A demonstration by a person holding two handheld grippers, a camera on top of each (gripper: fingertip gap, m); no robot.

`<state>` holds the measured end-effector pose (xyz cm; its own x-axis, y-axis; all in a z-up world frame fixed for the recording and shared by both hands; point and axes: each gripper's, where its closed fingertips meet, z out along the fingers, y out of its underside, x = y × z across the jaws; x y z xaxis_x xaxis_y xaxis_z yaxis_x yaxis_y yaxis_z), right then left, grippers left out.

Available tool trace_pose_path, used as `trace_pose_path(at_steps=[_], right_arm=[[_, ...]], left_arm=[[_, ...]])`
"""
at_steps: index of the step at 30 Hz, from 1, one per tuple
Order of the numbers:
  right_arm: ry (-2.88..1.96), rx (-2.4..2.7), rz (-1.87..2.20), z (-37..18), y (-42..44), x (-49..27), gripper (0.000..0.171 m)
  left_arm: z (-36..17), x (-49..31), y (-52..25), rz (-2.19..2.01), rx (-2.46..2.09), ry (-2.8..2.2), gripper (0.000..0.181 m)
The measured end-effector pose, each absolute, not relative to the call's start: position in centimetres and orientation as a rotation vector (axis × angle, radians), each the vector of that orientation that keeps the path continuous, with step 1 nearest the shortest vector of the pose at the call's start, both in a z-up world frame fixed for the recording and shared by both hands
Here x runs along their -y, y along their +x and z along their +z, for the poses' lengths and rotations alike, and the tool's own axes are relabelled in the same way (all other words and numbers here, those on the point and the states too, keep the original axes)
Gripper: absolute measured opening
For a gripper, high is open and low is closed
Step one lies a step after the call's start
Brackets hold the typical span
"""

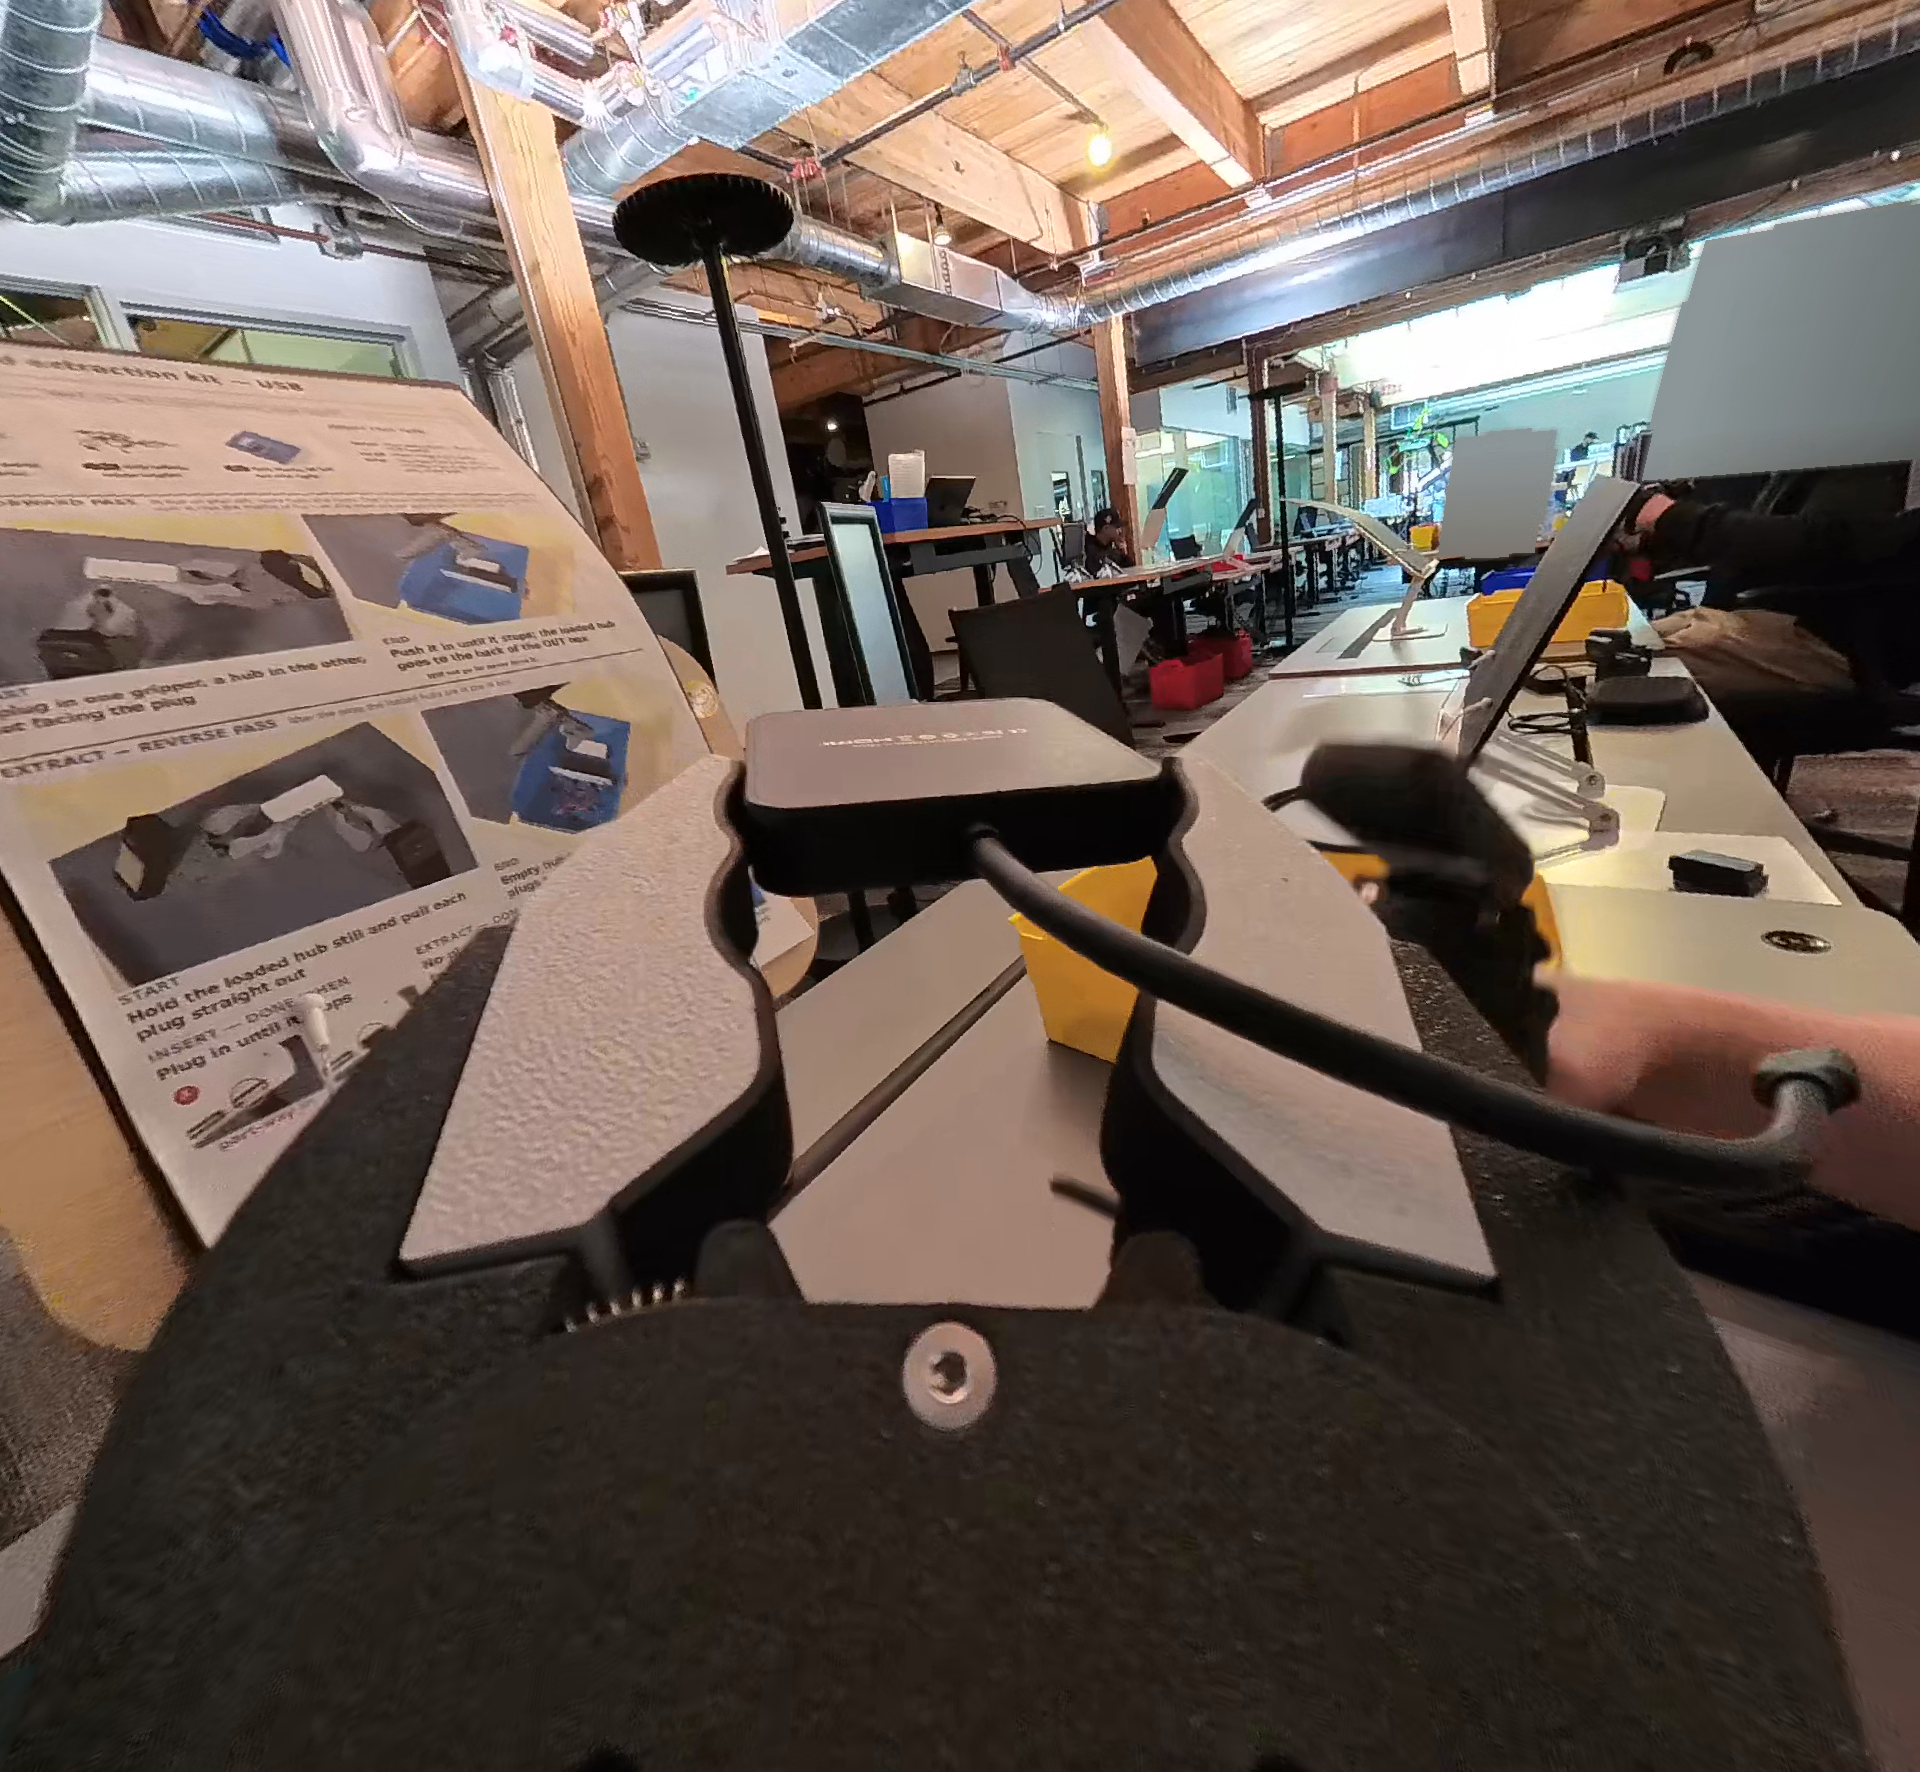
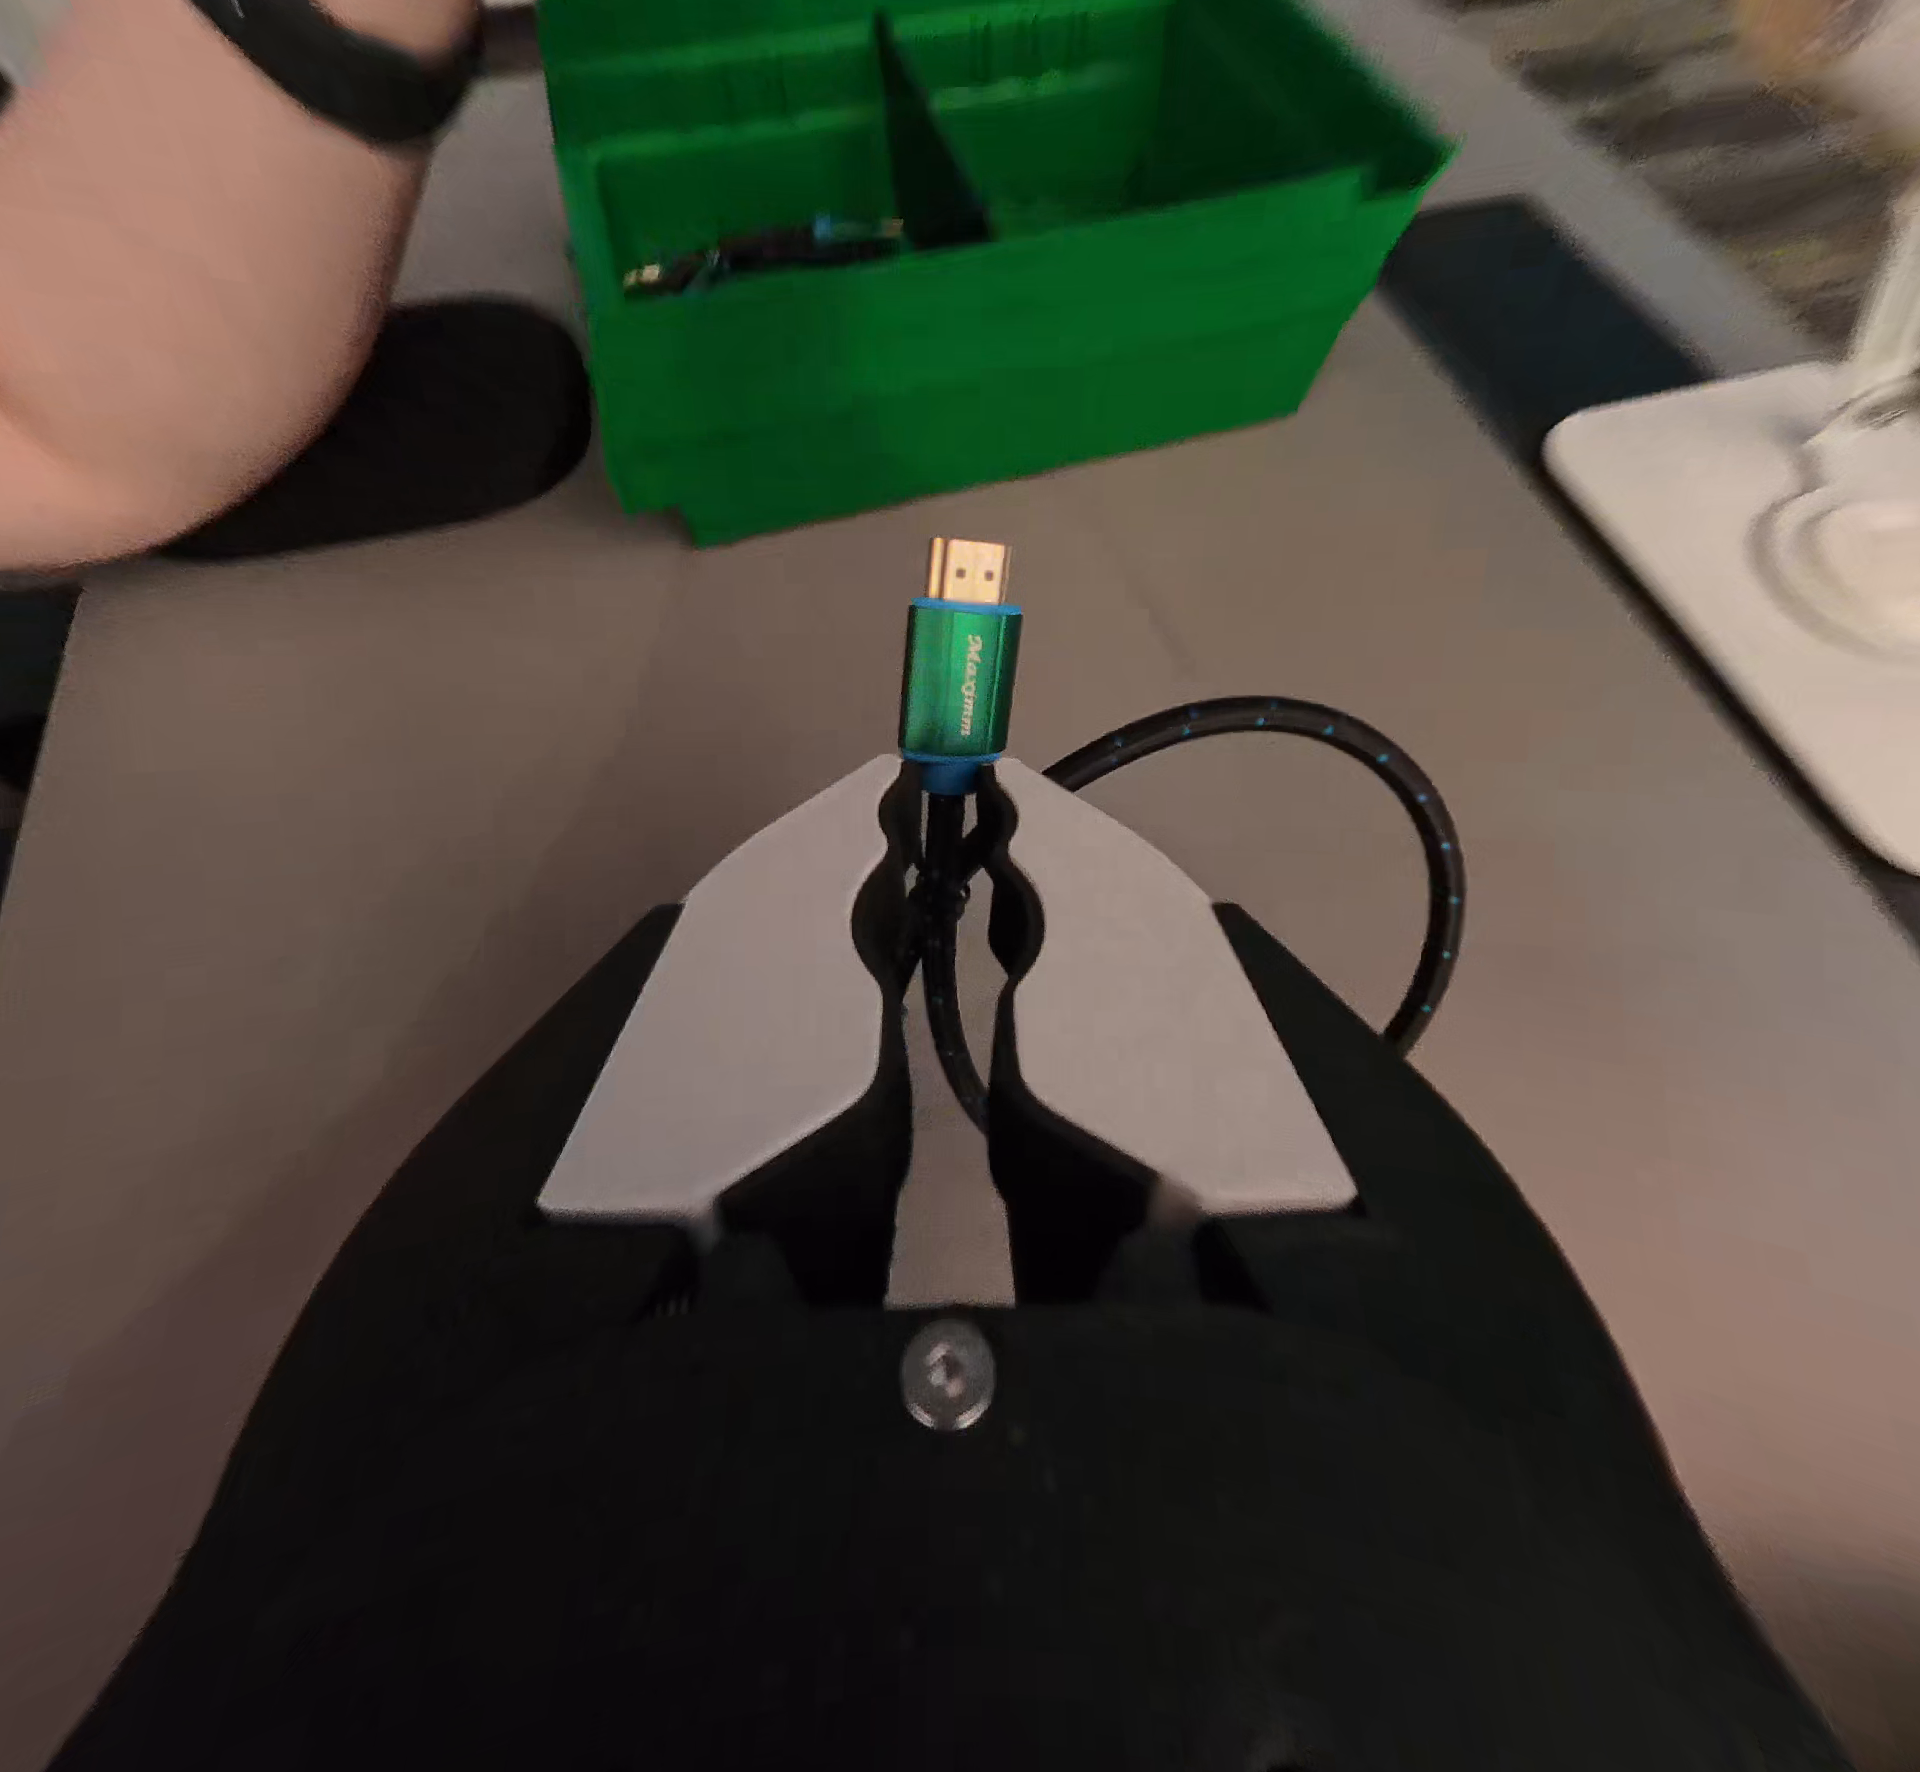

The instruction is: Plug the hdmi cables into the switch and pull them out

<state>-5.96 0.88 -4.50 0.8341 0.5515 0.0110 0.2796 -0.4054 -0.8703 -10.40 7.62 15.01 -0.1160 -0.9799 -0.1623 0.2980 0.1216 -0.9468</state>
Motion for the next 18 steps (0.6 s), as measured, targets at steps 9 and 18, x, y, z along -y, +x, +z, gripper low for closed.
trace_pose_path(at_steps=[9, 18], right_arm=[[-2.155, 0.596, 0.094, -0.6, -3.6, -2.1, 0.010], [-2.096, 0.615, 0.069, -1.5, -2.9, -3.2, 0.010]], left_arm=[[14.1, -7.1, -9.6, -1.276, -1.181, -0.808, 0.074], [13.3, -7.8, -9.4, -1.172, -1.216, -0.804, 0.074]])
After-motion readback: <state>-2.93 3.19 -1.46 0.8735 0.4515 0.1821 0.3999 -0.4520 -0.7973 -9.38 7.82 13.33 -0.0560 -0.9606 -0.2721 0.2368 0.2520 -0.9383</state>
